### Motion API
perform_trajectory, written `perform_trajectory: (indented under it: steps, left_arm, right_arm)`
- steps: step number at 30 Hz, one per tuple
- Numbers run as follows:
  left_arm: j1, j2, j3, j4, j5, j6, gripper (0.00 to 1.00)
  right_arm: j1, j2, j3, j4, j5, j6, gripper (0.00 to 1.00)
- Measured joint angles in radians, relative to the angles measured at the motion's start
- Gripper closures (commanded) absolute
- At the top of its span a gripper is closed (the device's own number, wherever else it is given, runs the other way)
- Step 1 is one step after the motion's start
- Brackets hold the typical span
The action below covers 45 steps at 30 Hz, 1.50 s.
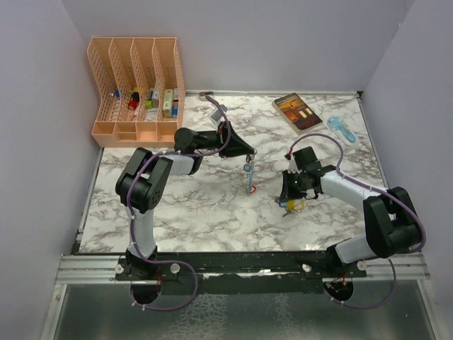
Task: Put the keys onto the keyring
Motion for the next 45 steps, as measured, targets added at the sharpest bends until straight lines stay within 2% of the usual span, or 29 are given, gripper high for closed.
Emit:
perform_trajectory:
  steps: [3, 10, 16, 22, 26, 31, 45]
  left_arm:
    - [0.000, 0.000, 0.000, 0.000, 0.000, -0.001, 1.00]
    - [0.000, 0.005, 0.011, 0.000, 0.003, -0.005, 1.00]
    - [0.007, 0.005, 0.011, 0.000, 0.010, -0.003, 1.00]
    - [0.018, -0.050, 0.003, -0.027, 0.004, 0.098, 1.00]
    - [0.019, -0.120, 0.004, -0.077, -0.025, 0.154, 1.00]
    - [0.007, -0.127, 0.010, -0.129, -0.051, 0.156, 1.00]
    - [-0.058, -0.126, 0.012, -0.311, -0.083, 0.222, 1.00]
  right_arm:
    - [0.000, -0.010, 0.000, -0.004, 0.002, 0.000, 0.99]
    - [0.000, -0.057, 0.000, -0.019, 0.007, 0.003, 0.99]
    - [0.000, -0.162, 0.019, -0.053, 0.011, 0.035, 0.99]
    - [0.000, -0.345, 0.112, -0.066, 0.008, 0.080, 0.99]
    - [0.000, -0.417, 0.241, -0.064, -0.006, 0.085, 0.99]
    - [0.000, -0.402, 0.348, -0.052, -0.034, 0.086, 0.99]
    - [0.058, -0.319, 0.452, -0.043, -0.070, 0.095, 0.99]
